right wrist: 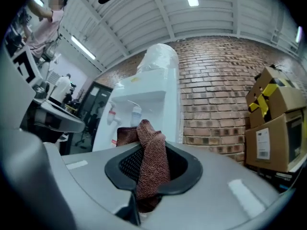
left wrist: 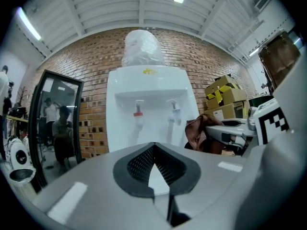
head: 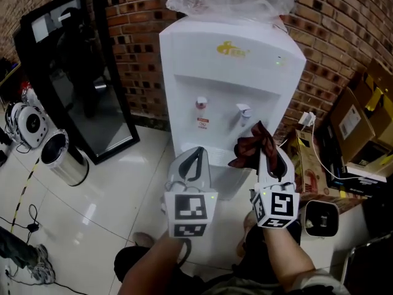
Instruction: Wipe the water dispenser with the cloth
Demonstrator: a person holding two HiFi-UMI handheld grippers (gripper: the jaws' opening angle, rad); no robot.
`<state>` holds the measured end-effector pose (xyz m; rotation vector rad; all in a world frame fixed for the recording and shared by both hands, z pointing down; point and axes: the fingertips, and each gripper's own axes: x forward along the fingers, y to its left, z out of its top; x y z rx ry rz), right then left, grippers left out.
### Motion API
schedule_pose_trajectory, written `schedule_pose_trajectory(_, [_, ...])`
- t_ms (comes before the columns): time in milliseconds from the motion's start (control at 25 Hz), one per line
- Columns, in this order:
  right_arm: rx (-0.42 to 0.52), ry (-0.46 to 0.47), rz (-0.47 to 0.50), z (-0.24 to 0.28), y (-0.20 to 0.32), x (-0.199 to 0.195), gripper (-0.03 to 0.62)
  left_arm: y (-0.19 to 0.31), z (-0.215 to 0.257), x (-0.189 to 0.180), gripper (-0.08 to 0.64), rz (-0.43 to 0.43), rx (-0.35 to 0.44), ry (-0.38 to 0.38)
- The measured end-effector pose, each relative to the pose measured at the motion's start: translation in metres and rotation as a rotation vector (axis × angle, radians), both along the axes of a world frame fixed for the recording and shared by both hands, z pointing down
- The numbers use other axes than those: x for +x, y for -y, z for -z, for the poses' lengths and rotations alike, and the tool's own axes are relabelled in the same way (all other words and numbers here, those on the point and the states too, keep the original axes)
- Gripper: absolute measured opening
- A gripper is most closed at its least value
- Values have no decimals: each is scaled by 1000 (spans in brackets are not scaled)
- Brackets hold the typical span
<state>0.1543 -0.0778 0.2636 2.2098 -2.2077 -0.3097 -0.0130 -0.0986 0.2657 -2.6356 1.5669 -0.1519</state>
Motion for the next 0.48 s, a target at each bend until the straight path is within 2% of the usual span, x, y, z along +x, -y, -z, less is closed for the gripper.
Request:
schedule_pose_trajectory(120, [-13, -30, 119, -6, 6, -44, 83, 9, 0, -27, 0, 64, 5, -5])
schedule_pose_trajectory(280, [-30, -76, 257, -13, 18, -104, 83, 27, 0, -73, 0, 149, 43, 89])
schedule_pose_trajectory(360, [-32, -95, 319, -16, 26, -133, 83, 36, -2, -101, 0, 207, 20, 63])
schedule_pose_trajectory(480, [-54, -122, 410, -22, 42, -176, 84, 46, -9, -124, 0, 250, -32, 4])
